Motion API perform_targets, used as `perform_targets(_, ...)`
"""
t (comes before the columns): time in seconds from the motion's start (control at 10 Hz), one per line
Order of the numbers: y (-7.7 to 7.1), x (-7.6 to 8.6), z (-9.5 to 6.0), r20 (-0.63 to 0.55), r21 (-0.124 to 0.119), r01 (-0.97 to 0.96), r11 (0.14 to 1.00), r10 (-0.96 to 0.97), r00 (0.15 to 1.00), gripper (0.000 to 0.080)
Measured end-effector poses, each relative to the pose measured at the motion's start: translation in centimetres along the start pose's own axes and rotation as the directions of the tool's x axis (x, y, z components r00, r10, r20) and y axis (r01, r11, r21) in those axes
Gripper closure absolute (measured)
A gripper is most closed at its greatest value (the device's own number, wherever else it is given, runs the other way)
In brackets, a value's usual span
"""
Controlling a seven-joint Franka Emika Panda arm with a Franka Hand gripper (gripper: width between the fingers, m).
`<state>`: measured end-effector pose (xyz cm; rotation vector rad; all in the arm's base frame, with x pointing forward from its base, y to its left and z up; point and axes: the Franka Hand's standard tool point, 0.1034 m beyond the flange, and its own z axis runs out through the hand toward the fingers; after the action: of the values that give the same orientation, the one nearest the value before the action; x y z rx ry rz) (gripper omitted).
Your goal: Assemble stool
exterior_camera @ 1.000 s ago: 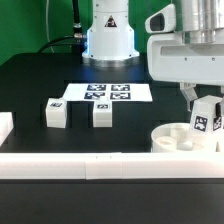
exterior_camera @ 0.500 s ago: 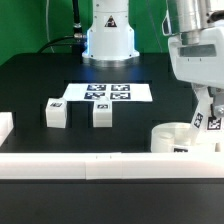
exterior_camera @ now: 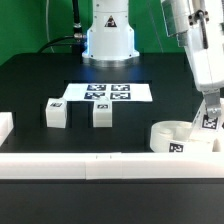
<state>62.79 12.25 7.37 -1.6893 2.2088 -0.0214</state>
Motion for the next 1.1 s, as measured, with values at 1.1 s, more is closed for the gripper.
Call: perform_targets(1.1,-0.6,-1.5,-2.4,0.049,0.064,0.064,0.996,-0.068,0.997,0.0152)
